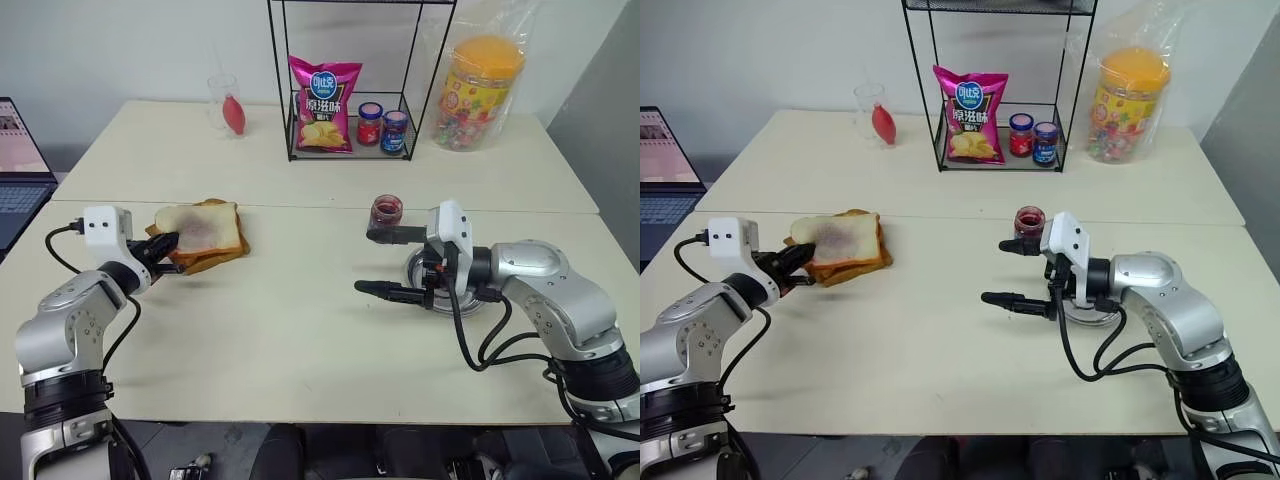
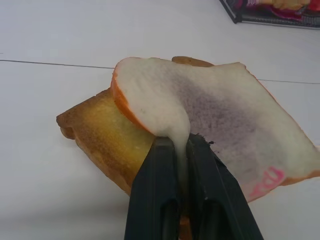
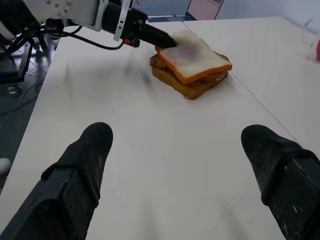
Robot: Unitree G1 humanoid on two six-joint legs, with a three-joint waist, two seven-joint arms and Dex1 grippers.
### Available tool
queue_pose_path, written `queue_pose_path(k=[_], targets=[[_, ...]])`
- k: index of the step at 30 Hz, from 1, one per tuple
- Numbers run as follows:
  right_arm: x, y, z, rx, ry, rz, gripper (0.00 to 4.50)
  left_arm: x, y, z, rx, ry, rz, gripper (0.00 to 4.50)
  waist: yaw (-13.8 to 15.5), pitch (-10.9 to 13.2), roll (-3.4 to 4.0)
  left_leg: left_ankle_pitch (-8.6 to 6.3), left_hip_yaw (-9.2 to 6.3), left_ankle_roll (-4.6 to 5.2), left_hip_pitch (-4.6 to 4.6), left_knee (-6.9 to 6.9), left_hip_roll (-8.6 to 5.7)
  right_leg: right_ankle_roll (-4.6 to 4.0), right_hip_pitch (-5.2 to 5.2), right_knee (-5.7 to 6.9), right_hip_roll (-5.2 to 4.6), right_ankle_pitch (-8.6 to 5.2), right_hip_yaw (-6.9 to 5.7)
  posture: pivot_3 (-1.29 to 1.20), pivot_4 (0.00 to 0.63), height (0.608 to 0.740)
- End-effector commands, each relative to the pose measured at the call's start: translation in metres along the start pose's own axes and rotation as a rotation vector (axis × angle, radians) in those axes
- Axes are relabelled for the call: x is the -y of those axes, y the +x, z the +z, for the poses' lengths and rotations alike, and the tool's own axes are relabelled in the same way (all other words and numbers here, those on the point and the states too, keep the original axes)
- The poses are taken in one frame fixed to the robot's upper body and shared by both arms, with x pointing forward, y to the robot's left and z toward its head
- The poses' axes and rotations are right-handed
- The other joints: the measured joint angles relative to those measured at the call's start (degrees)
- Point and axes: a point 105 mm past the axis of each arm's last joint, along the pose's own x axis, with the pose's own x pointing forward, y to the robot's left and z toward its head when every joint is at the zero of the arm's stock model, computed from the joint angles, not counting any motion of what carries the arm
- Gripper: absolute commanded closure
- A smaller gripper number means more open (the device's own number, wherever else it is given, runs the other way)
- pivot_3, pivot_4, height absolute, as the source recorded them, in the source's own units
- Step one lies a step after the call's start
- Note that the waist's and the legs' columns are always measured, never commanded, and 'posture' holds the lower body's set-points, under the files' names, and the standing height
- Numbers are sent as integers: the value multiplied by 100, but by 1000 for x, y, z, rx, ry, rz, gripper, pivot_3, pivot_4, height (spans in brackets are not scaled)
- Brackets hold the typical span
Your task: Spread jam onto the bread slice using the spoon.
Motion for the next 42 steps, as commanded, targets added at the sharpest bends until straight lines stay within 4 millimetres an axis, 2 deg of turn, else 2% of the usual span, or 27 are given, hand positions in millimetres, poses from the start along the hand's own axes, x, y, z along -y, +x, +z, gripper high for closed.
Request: queue_pose_path(k=[1,6,14,21,25,28,31,33,36,39,42], targets=[[1,-5,12,34,-51,19,0,3,-6,16,61,0,-7,4485,0,0,0,0,0,0,0,1,0,0,0,0,0,0,0,0,150,740],[7,-5,18,60,-56,16,0,7,-7,19,84,-14,-14,4485,0,0,0,0,1,0,0,3,0,0,0,1,0,0,0,0,150,740],[12,-6,17,50,-74,7,0,35,-12,31,128,25,-147,4485,2,0,0,0,-1,0,0,2,0,-1,0,1,0,1,0,0,150,740],[16,-16,22,50,-74,-10,0,83,-26,47,177,0,-420,4485,2,0,0,0,1,0,0,3,0,0,1,2,0,1,0,0,150,740],[21,-26,17,13,-76,-41,0,112,-34,49,196,-112,-581,4485,2,0,0,0,2,0,0,3,-1,0,2,2,-1,1,1,0,150,740],[22,-34,13,-11,-73,-55,0,139,-39,38,134,-172,-712,4485,2,0,0,0,4,0,0,4,-1,0,2,3,0,1,0,0,150,740],[21,-38,13,-19,-72,-61,0,151,-42,23,63,-171,-759,4485,1,0,0,0,6,0,0,5,-2,0,4,3,0,1,1,0,150,740],[20,-43,11,-37,-64,-65,0,154,-39,4,-10,-162,-763,4485,-7,0,0,0,5,0,2,4,-2,0,4,3,1,1,3,0,150,740],[11,-49,6,-74,-42,-33,0,156,-38,-31,-147,-171,-772,4485,-2,-1,2,0,9,0,4,3,-4,0,5,3,2,1,5,0,150,740],[2,-49,2,-98,-29,0,0,147,-36,-68,-259,-150,-739,4485,-11,-1,2,0,12,0,4,3,-3,0,4,3,4,1,6,0,150,740],[-1,-47,0,-99,-24,4,0,141,-29,-79,-262,-110,-705,4485,1,-1,2,0,18,1,6,3,-2,-1,4,3,7,0,6,0,150,740]])
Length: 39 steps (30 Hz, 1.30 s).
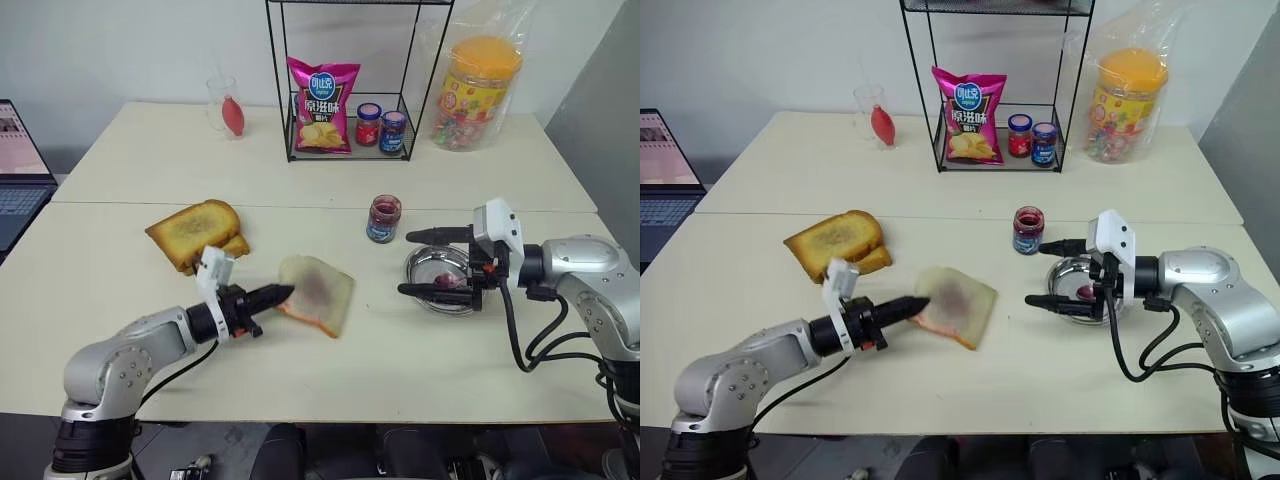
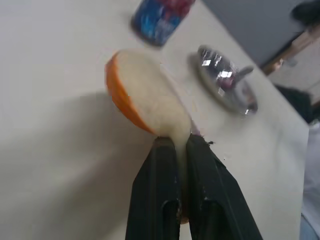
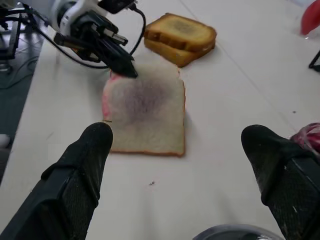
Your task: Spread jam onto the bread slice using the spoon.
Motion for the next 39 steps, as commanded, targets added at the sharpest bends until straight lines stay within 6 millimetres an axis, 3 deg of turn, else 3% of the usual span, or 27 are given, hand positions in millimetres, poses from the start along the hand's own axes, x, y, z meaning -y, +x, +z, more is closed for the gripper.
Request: queue_pose_path(k=[1,8,18,19,29,36,39], targets=[[-7,0,9,23,-28,18,0,-9,4,0,16,80,28,4485,9,0,0,0,0,0,0,1,0,0,0,0,0,0,-1,0,150,740],[-10,0,4,12,-16,10,0,-15,5,12,102,137,82,4485,12,0,0,1,15,1,0,8,0,4,1,-2,0,4,15,0,150,740],[-12,3,2,15,-13,13,0,-18,4,8,95,168,126,4485,10,0,0,1,17,1,0,7,1,5,-1,-2,1,4,16,0,150,740],[-13,3,1,14,-13,15,0,-17,4,7,93,173,120,3900,10,0,0,1,18,1,0,7,1,5,-1,-2,1,5,17,0,150,740],[-18,1,-1,2,-7,24,0,-25,-9,12,89,236,189,2011,9,0,0,1,19,1,0,6,1,5,-1,-3,1,5,18,0,150,740],[-22,-2,-8,-17,-11,3,0,-39,-35,22,88,503,351,499,12,0,0,1,18,1,0,5,2,5,-2,-4,1,5,18,0,150,740],[-16,-6,-8,-7,-37,-62,0,-33,-49,41,131,647,379,499,12,0,0,1,22,1,0,6,2,5,-2,-4,0,5,21,0,150,740]])
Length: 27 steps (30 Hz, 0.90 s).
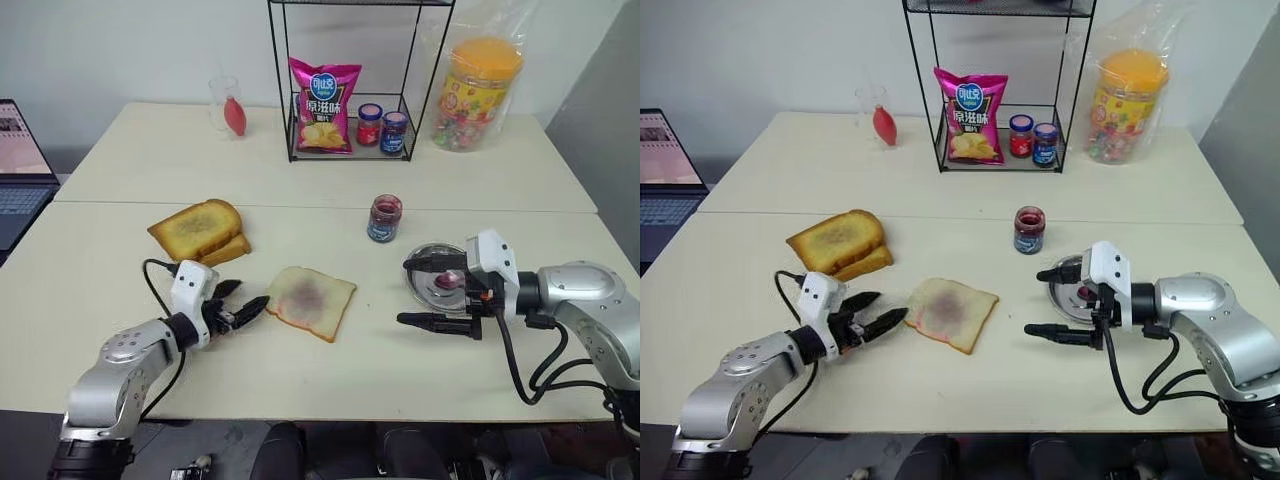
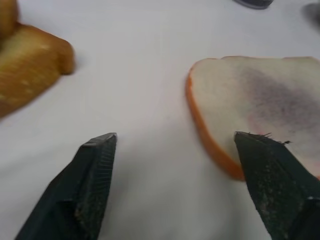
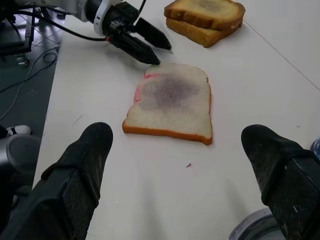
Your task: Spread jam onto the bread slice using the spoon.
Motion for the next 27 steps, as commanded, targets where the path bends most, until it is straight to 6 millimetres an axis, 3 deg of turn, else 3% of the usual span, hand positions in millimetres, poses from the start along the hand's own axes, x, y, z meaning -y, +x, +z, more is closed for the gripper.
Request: queue_pose_path(k=[1,5,9,12,19,23,27], targets=[[9,-9,12,37,-93,-109,0,-11,-19,44,137,221,55,499,0,0,0,0,1,0,0,0,0,0,0,0,0,0,1,0,150,740],[21,-21,13,111,-79,-251,0,-1,-28,78,207,343,-40,319,2,-1,-4,0,1,0,-1,-1,3,1,0,0,1,-1,-1,0,150,740],[46,-50,2,199,54,-508,0,31,-24,102,251,392,-230,27,16,-3,-6,0,7,0,-3,1,0,2,1,-3,0,0,4,0,150,740],[50,-70,-7,221,108,-649,0,55,-22,113,258,405,-368,27,8,-3,-6,0,19,0,0,0,-4,8,1,-4,-2,3,19,0,150,740],[58,-119,-42,246,282,-1036,0,91,-14,113,206,433,-596,27,-44,-6,8,0,17,0,6,-6,4,8,0,1,11,2,18,0,150,740],[45,-125,-74,261,480,-1112,0,103,-6,113,197,452,-665,27,-41,-8,11,0,19,0,6,-2,3,20,1,2,12,-4,22,0,150,740],[38,-116,-94,299,643,-1106,0,109,-3,111,188,468,-704,27,-94,-11,16,0,26,0,8,-3,3,21,1,2,12,-5,30,0,150,740]])
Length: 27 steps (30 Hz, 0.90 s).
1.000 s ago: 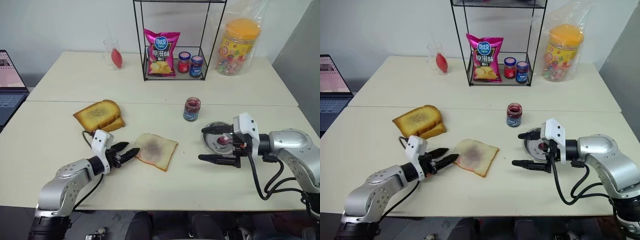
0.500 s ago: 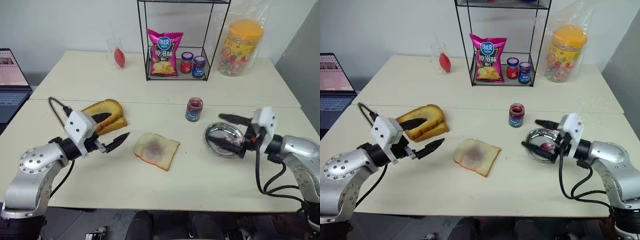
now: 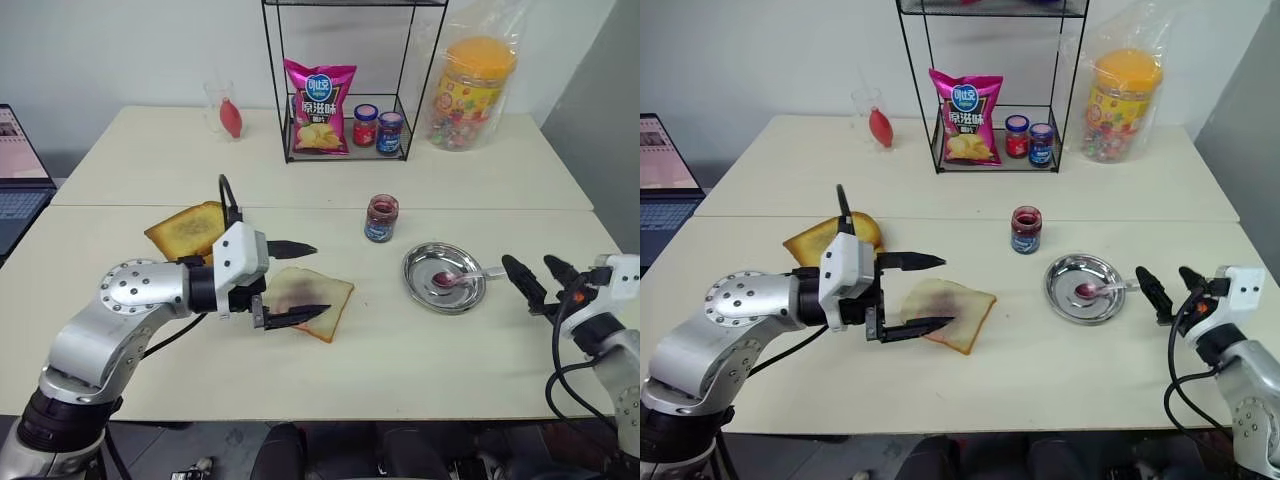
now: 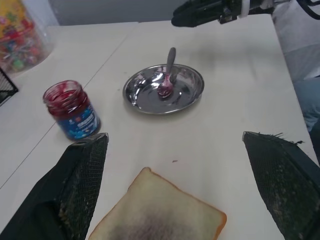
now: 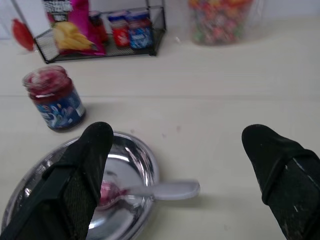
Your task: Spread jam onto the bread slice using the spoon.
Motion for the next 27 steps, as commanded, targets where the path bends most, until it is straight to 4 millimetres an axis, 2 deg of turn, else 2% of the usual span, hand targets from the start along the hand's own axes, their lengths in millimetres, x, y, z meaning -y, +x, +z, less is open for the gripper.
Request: queue_pose_path(k=[1,8,13,20,23,26,27], targets=[[3,-1,-9,-7,116,-16,0,4,6,6,11,40,-42,27,-24,0,0,0,0,0,0,0,0,1,0,0,0,0,-1,0,150,740],[-4,17,-27,-18,282,-8,0,9,10,1,3,37,-67,27,-51,0,2,0,0,0,0,0,0,8,0,1,0,-5,1,0,150,740],[-7,31,-35,-18,328,-10,0,9,9,-4,-23,37,-66,27,-54,0,3,0,-1,0,0,-1,0,9,0,0,0,-5,-1,0,150,740],[-4,45,-30,32,397,-14,0,11,7,-7,-31,28,-64,27,-59,-1,4,0,1,1,1,-1,0,8,-1,1,0,-4,0,0,150,740],[-5,47,-29,34,414,-3,483,11,7,-8,-35,28,-61,0,-58,-1,4,0,0,1,1,0,0,8,-1,1,1,-4,0,0,150,740],[-8,48,-27,39,438,15,1117,11,6,-9,-39,27,-59,0,-56,-1,5,0,-1,1,-1,-2,0,8,-1,1,0,-4,-1,0,150,740],[-8,47,-26,42,444,19,1460,11,6,-10,-40,26,-58,0,-56,-1,4,0,-1,1,-1,-2,0,5,-1,-1,0,-2,-1,0,150,740]])
